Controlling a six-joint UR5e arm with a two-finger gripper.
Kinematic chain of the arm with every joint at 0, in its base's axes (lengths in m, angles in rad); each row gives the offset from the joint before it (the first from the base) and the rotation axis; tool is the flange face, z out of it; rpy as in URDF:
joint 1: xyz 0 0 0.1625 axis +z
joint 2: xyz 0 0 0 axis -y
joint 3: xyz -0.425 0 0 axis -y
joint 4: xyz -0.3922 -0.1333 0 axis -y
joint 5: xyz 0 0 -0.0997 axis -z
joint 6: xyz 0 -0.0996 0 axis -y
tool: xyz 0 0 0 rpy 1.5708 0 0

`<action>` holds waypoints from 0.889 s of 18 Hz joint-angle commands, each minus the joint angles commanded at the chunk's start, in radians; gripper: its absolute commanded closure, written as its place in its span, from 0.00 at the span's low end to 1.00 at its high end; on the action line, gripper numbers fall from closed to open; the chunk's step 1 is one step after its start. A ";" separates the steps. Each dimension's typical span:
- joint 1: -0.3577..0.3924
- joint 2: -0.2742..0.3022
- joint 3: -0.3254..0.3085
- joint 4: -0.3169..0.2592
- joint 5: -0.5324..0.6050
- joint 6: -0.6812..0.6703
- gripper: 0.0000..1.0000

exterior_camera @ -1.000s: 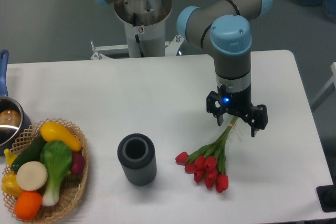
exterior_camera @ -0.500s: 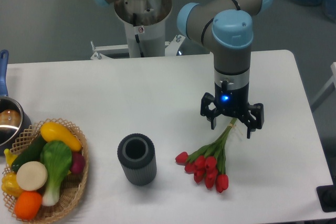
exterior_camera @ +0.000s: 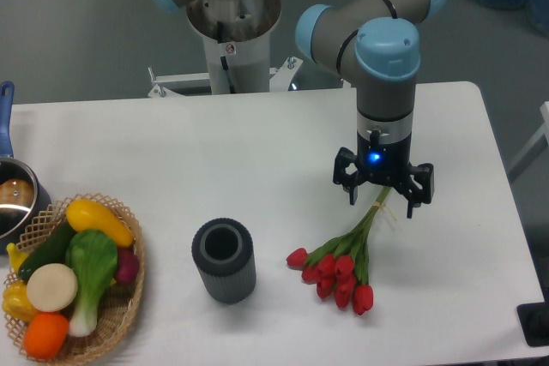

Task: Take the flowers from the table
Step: 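Lower the open gripper onto the green tulip stems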

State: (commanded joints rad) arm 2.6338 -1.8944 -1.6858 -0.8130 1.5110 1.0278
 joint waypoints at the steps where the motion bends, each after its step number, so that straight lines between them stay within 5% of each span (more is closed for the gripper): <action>1: 0.000 -0.015 -0.003 0.000 0.000 0.000 0.00; 11: 0.029 -0.100 -0.031 -0.006 -0.008 0.153 0.00; 16: 0.031 -0.110 -0.097 0.000 -0.008 0.221 0.00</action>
State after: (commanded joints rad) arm 2.6645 -2.0049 -1.7824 -0.8130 1.5033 1.2484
